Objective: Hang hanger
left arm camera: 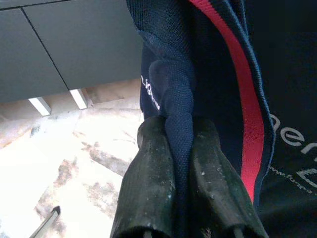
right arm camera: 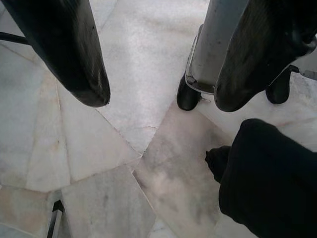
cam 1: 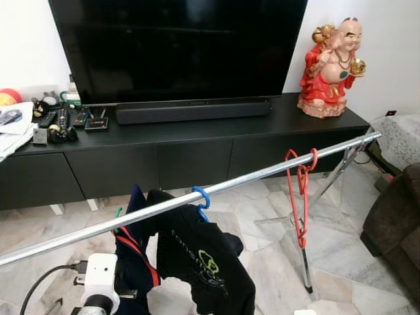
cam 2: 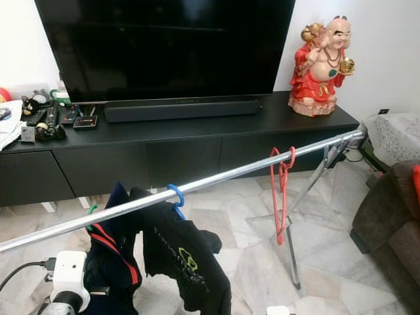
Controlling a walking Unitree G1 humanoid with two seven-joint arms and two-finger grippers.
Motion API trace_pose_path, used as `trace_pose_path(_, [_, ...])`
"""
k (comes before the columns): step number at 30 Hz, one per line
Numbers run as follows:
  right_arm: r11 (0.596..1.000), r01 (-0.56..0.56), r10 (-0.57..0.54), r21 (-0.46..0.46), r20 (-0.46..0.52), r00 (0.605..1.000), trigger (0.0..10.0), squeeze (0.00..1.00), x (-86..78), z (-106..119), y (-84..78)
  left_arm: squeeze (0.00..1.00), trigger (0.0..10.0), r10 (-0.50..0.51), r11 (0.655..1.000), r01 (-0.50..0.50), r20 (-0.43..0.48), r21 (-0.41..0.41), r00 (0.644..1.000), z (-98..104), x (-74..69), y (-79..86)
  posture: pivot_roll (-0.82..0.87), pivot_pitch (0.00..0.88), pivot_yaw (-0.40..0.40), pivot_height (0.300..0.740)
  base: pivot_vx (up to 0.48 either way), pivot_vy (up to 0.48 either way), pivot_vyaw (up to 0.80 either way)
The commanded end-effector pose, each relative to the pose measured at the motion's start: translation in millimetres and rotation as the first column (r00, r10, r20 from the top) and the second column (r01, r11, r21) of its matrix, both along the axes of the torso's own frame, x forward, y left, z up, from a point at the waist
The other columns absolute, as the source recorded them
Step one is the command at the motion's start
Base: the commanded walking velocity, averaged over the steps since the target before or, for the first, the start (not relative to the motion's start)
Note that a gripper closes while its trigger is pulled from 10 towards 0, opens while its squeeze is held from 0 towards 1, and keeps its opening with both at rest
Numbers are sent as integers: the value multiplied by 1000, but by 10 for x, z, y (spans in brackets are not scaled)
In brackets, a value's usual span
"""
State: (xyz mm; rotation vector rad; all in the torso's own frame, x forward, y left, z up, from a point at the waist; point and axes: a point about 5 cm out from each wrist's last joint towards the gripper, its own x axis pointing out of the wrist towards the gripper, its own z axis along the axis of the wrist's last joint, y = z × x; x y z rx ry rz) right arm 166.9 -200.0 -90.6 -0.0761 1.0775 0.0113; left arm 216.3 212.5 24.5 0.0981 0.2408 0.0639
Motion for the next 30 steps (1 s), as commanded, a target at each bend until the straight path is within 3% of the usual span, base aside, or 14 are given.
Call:
trace_pose_path(1, [1000,5,-5,2,8,1000,10000,0,19,8,5,0,10000,-14,1000,14,37,0,999,83,29,-19,129,0,-22,740,0,0,0])
trace_pose_path(9, [1000,29,-29,-1,18,999,10000,0,27,11,6,0,10000,-8,1000,8,73,-2,997,139,35,-10,135,0,-21,740,0,0,0])
trace_pose_path(30, [999,45,-45,-24,24,999,10000,0,-5,3,-26,0,10000,-6,1000,6,74,9,997,151,-30,-24,141,0,-28,740,-286,0,0])
